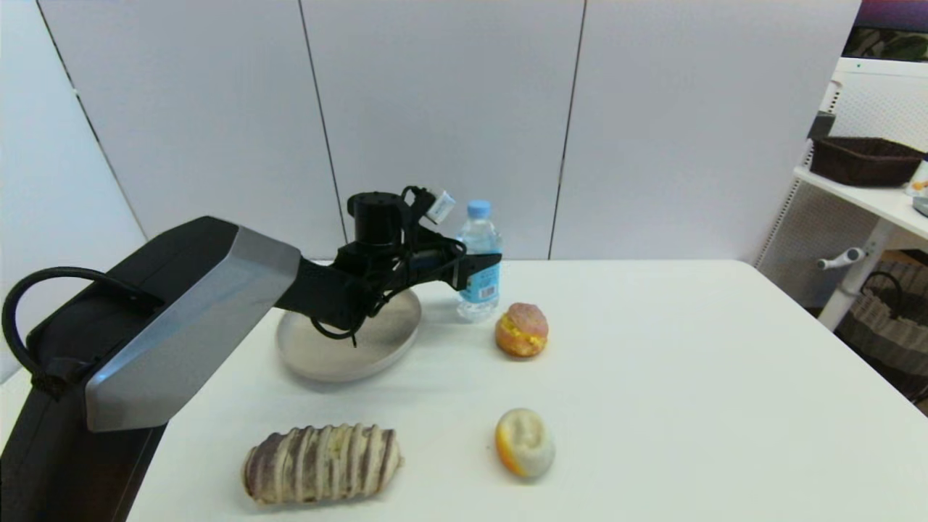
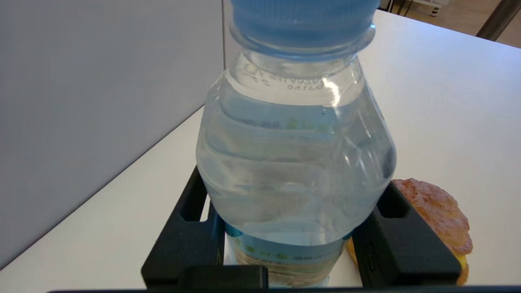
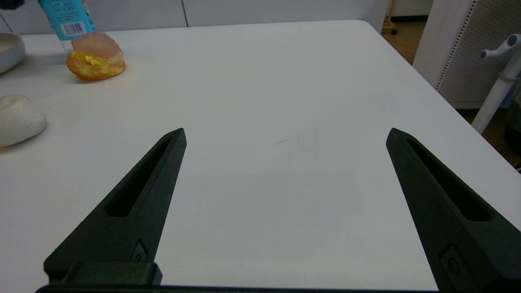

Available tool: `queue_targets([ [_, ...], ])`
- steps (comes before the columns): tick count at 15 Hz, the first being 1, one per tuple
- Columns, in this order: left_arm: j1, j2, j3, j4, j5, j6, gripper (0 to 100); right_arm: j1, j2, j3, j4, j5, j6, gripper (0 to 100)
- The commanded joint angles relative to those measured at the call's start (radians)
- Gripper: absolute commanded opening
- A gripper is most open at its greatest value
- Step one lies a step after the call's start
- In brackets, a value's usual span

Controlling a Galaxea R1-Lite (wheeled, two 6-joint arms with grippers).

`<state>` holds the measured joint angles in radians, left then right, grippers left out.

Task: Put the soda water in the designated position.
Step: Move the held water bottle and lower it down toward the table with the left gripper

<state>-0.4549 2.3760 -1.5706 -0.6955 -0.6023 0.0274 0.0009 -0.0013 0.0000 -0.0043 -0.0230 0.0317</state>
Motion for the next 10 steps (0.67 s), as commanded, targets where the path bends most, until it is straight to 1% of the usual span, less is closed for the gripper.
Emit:
queue_targets([
  [1, -0.001, 0.025, 0.003, -0.044, -0.002, -0.003, 0, -0.001, 0.001, 0.002, 0.001, 0.0, 0.001, 100],
  [10, -0.002, 0.052, 0.001, -0.076, -0.002, -0.003, 0, 0.001, 0.001, 0.002, 0.0, 0.0, 0.001, 100],
])
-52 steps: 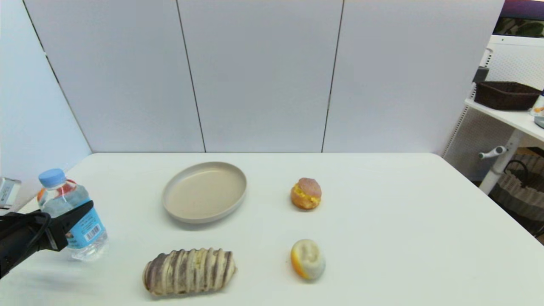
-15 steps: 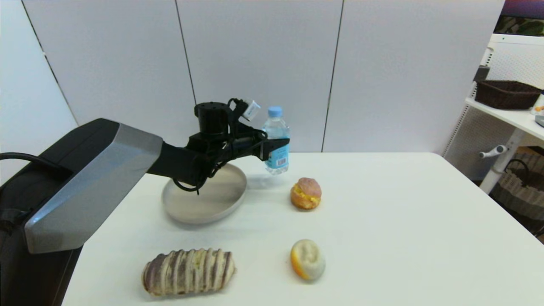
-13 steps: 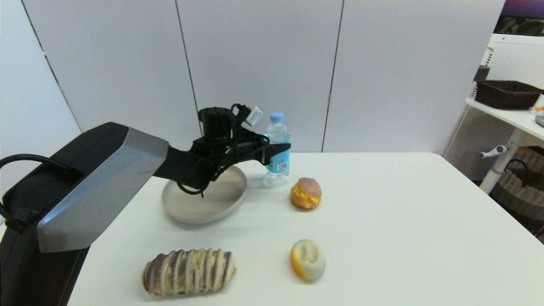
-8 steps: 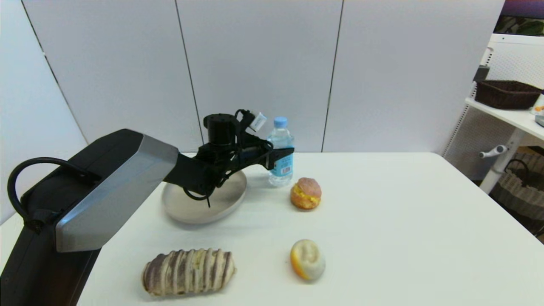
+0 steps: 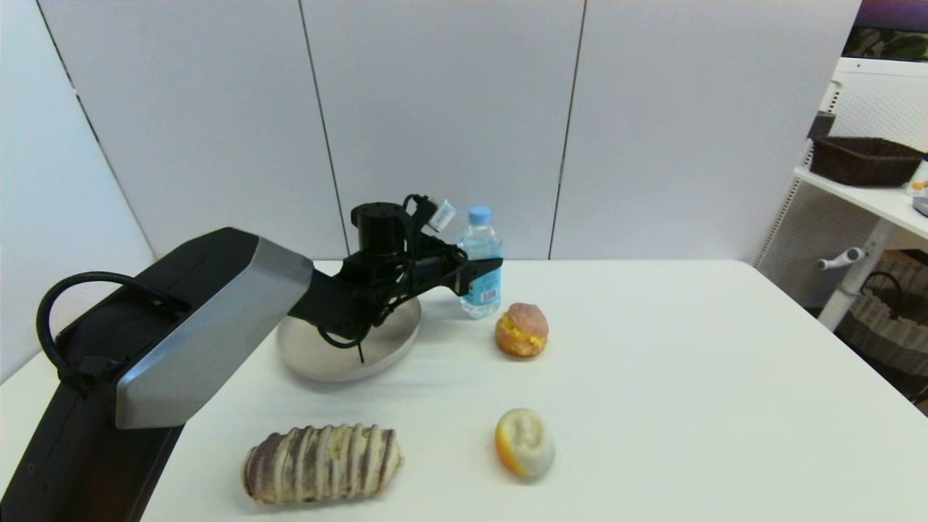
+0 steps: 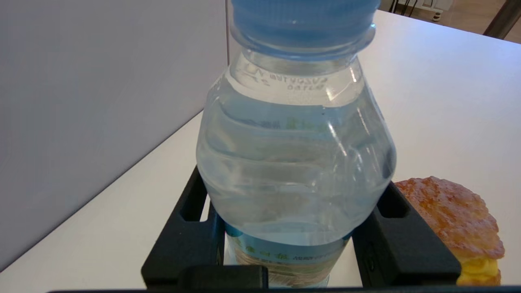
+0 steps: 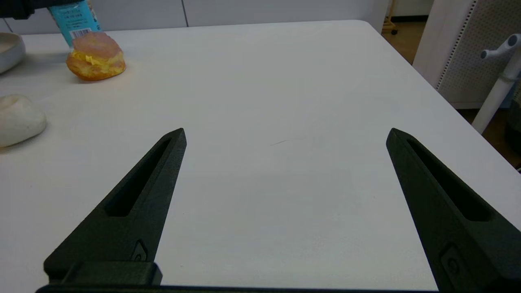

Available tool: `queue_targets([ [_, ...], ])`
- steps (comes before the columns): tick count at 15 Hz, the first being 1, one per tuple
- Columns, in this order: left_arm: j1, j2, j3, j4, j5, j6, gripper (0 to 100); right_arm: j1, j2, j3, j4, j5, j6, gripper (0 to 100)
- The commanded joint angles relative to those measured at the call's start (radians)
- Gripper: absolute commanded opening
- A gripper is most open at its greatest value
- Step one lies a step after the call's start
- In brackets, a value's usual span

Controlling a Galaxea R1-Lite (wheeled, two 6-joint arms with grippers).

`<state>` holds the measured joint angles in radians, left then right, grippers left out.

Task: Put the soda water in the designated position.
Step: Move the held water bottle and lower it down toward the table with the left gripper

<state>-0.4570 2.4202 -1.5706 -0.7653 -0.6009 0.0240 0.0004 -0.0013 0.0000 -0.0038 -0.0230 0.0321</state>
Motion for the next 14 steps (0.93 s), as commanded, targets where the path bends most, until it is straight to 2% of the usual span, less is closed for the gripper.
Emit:
queue_targets([
  [1, 0.0, 0.008, 0.0, -0.008, -0.004, 0.001, 0, 0.001, 0.001, 0.002, -0.001, 0.0, 0.0, 100],
  [4, 0.0, 0.008, 0.001, -0.009, -0.004, 0.001, 0, 0.0, 0.001, 0.0, -0.001, 0.0, 0.0, 100],
  [5, 0.0, 0.008, 0.001, -0.009, -0.005, -0.001, 100, 0.001, 0.001, 0.002, -0.001, 0.0, 0.0, 100],
  [14, 0.003, -0.133, 0.001, -0.008, -0.008, -0.032, 100, 0.001, 0.001, 0.0, -0.001, 0.0, 0.0, 100],
])
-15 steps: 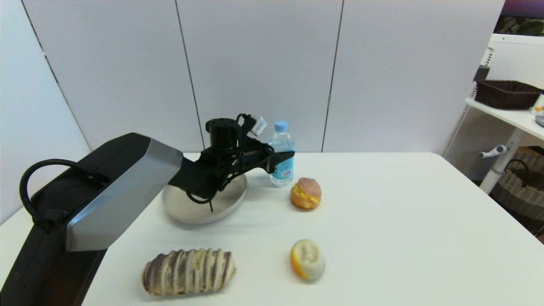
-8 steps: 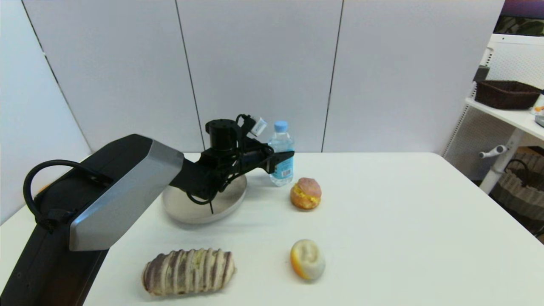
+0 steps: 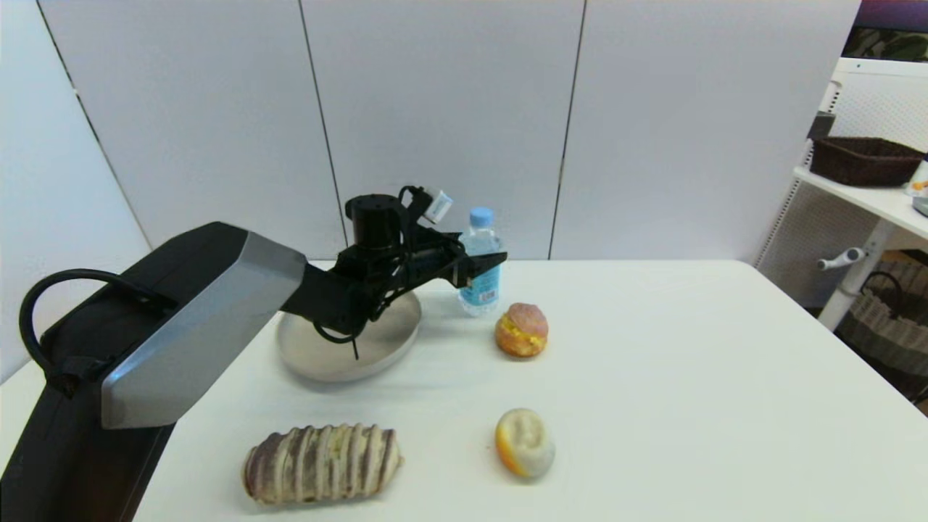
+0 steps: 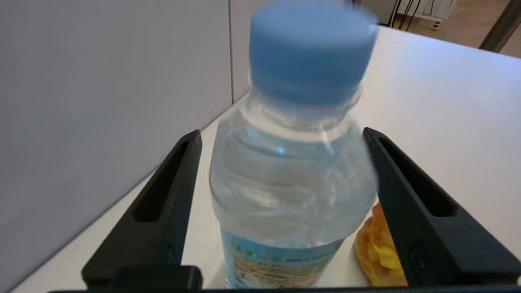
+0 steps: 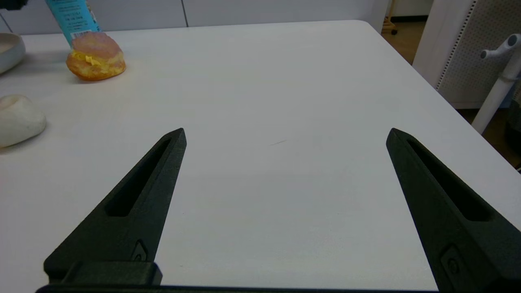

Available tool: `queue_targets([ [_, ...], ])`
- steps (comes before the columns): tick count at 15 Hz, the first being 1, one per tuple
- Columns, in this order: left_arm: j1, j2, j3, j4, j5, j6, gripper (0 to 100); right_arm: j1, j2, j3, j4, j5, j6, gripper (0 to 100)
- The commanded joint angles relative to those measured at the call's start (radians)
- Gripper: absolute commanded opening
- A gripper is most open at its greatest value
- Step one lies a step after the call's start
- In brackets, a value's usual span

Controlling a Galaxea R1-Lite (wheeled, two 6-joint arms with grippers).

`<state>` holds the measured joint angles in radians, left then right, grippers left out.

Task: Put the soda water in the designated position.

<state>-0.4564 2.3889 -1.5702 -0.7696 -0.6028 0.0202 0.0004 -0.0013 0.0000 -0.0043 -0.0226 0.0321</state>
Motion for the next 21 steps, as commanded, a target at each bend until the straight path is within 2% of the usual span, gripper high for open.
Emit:
queue_targets([
  [1, 0.002, -0.148, 0.001, 0.003, -0.006, -0.043, 100, 0.0, -0.002, 0.0, 0.0, 0.0, 0.0, 100],
  [4, 0.007, -0.355, 0.064, 0.075, 0.003, -0.045, 100, 0.0, 0.001, 0.002, 0.0, 0.0, 0.0, 100],
  [6, 0.015, -0.513, 0.091, 0.187, 0.074, -0.039, 100, 0.001, 0.001, 0.002, 0.0, 0.0, 0.0, 100],
  [8, 0.031, -0.674, 0.101, 0.377, 0.161, -0.009, 100, 0.001, 0.001, 0.002, 0.0, 0.0, 0.0, 100],
  [10, 0.077, -0.847, 0.098, 0.644, 0.31, 0.07, 100, 0.001, -0.002, 0.002, 0.001, 0.0, 0.0, 100],
  [11, 0.093, -0.913, 0.101, 0.725, 0.371, 0.078, 100, 0.0, 0.001, 0.0, 0.0, 0.0, 0.0, 100],
  [13, 0.143, -1.022, 0.147, 0.785, 0.523, 0.095, 100, 0.001, 0.001, 0.002, 0.001, 0.0, 0.0, 100],
  [16, 0.225, -1.226, 0.383, 0.786, 0.724, 0.118, 100, 0.001, 0.001, 0.002, 0.0, 0.0, 0.0, 100],
  [21, 0.321, -1.607, 0.865, 0.753, 0.716, 0.115, 100, 0.001, -0.002, 0.002, 0.0, 0.0, 0.0, 100],
])
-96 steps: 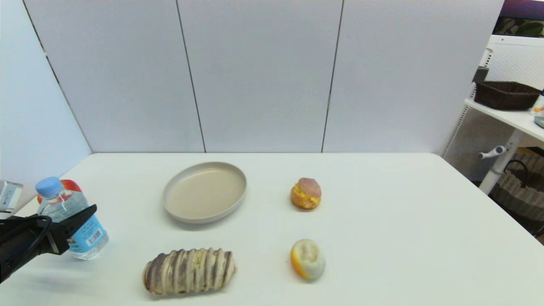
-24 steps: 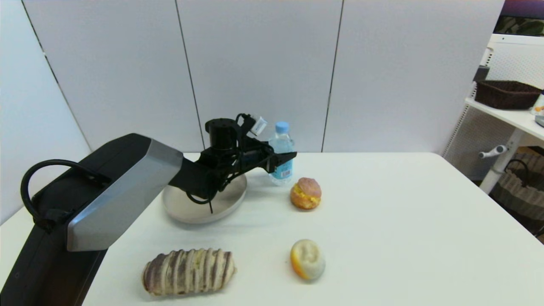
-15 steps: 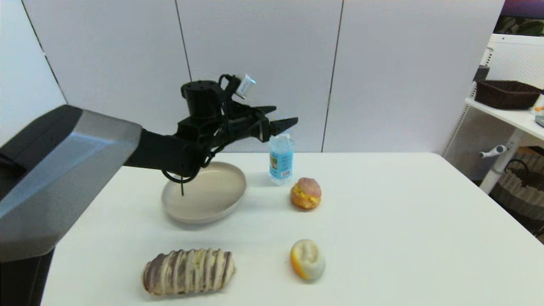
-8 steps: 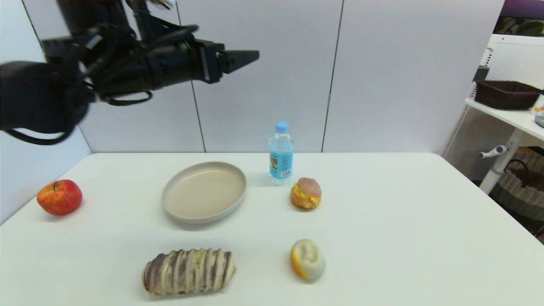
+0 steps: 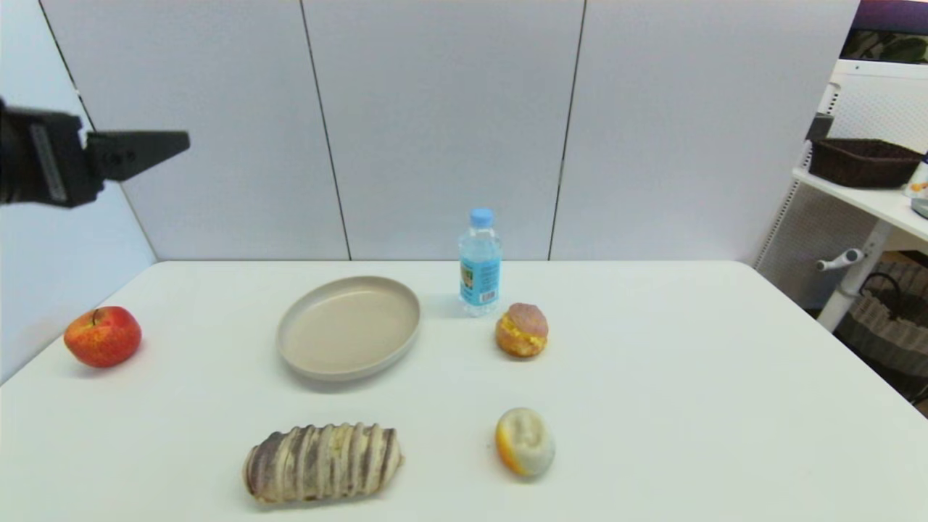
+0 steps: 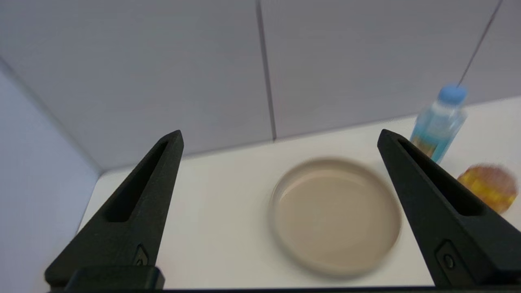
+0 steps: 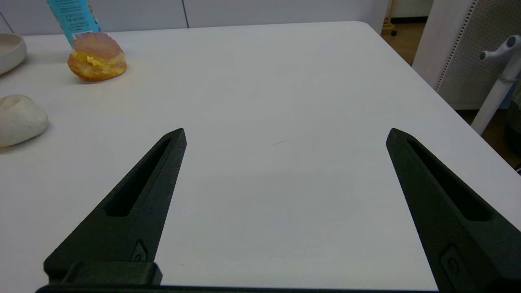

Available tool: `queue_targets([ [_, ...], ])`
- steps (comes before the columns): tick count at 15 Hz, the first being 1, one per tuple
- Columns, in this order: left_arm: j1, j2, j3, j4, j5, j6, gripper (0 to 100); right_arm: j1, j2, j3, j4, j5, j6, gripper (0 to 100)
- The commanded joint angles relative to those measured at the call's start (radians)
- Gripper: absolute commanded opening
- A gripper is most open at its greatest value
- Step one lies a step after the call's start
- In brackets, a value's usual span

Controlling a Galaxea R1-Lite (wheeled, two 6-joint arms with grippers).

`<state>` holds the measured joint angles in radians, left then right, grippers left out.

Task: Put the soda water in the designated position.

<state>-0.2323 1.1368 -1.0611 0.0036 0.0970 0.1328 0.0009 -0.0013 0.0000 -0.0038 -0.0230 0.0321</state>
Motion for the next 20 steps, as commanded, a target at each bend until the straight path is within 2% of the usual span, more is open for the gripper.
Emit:
queue_targets([
  [1, 0.137, -0.448, 0.481, -0.067, -0.016, 0.002, 100, 0.001, 0.001, 0.0, 0.001, 0.0, 0.0, 100],
  [3, 0.192, -0.574, 0.645, -0.105, -0.181, -0.012, 100, 0.001, 0.001, 0.002, -0.001, 0.0, 0.0, 100],
  [4, 0.196, -0.634, 0.71, -0.097, -0.204, -0.021, 100, 0.001, 0.001, 0.0, -0.001, 0.0, 0.0, 100],
  [11, 0.206, -0.931, 1.03, -0.093, -0.197, -0.009, 100, 0.001, 0.001, 0.002, -0.001, 0.0, 0.0, 100],
  [13, 0.219, -0.977, 1.061, -0.088, -0.186, -0.002, 100, 0.001, -0.002, 0.0, -0.001, 0.0, 0.0, 100],
  [16, 0.222, -1.063, 1.061, -0.002, -0.154, 0.001, 100, 0.001, 0.001, 0.0, 0.001, 0.0, 0.0, 100],
  [20, 0.223, -1.135, 1.06, -0.002, -0.152, 0.013, 100, 0.001, -0.002, 0.002, -0.001, 0.0, 0.0, 100],
])
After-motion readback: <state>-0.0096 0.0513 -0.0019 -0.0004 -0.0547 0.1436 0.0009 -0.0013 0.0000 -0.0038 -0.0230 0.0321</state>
